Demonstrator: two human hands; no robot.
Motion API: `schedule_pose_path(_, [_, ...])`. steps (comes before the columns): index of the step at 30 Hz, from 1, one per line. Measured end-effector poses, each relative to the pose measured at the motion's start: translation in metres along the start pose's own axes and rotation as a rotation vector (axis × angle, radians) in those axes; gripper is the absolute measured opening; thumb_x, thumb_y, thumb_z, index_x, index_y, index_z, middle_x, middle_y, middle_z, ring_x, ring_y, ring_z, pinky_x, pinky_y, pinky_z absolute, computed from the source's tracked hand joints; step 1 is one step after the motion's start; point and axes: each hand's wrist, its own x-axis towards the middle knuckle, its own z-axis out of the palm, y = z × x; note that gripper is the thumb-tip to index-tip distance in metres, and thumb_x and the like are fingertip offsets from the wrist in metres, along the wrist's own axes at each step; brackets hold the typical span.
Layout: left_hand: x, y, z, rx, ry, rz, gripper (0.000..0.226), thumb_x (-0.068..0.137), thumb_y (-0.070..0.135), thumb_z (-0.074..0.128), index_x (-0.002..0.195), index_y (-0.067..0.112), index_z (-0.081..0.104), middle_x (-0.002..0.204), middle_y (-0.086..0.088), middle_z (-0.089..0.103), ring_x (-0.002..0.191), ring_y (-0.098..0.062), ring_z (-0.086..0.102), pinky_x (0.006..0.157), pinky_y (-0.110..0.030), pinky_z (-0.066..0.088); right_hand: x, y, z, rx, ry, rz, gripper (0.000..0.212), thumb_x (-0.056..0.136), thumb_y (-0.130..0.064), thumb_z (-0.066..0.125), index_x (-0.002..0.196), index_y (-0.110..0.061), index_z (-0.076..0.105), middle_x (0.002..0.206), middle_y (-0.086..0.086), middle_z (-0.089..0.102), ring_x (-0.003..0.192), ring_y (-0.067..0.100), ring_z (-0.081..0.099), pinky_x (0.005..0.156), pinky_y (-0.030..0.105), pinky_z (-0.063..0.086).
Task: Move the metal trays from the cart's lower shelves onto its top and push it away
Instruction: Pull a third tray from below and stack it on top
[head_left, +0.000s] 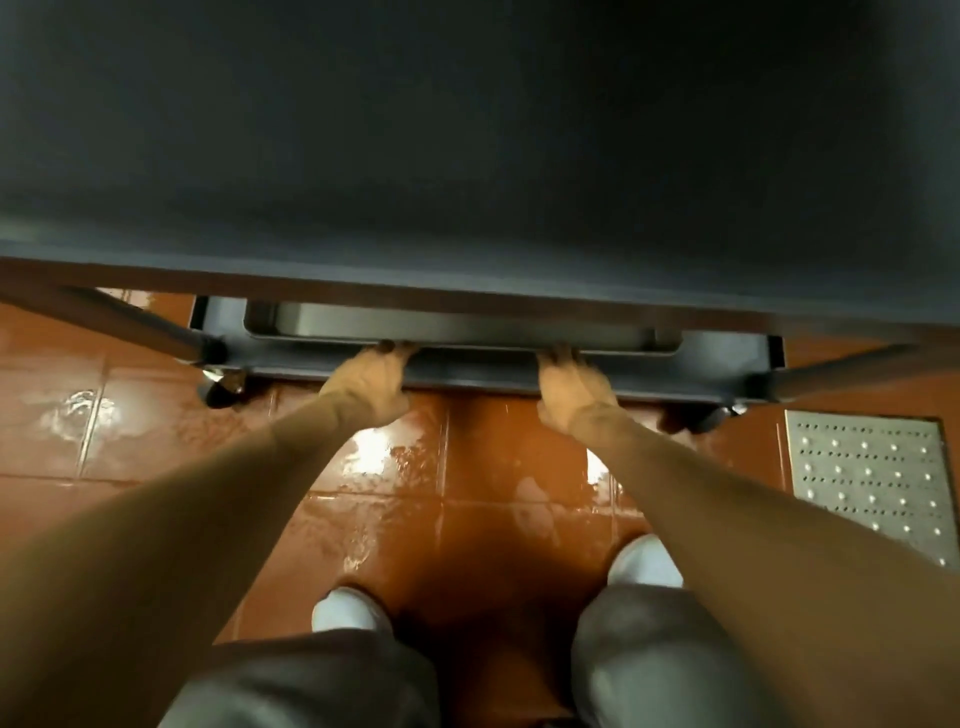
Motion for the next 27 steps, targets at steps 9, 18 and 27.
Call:
schedule_pose_path(9, [0.02,0.003,0.012,0.058,0.024,-0.038,0.081,0.084,0.031,0.065,0.151,0.017,0.021,0.152,-0.012,0.036,0.137,-0.032,0.038,0.114,-0.041,0.031,0.023,0.004,0.006,-0.043,0.042,-0.039,0.07,0.081,-0.013,0.067,0.143,-0.012,0.033,0.144,0.014,0.039,0.13,0.033,0.041,0.109,0.043,0.033])
schedule_pose_path(18, [0.035,-0.01,0.018,0.151,0.019,-0.008,0.082,0.086,0.036,0.063,0.152,0.015,0.018,0.159,-0.009,0.025,0.146,-0.027,0.022,0.12,-0.04,0.014,0.045,-0.001,0.013,-0.156,0.081,-0.04,0.053,0.081,-0.004,0.067,0.13,-0.009,0.047,0.134,0.015,0.049,0.121,0.031,0.048,0.106,0.042,0.038])
schedule_pose_path(27, [0.026,-0.006,0.014,0.215,0.058,-0.012,0.076,0.088,0.031,0.062,0.15,0.016,0.022,0.155,-0.011,0.03,0.143,-0.03,0.026,0.12,-0.039,0.016,0.03,0.002,0.009,-0.328,0.218,-0.128,0.034,0.078,-0.002,0.068,0.112,-0.005,0.061,0.121,0.016,0.059,0.109,0.033,0.057,0.096,0.041,0.045])
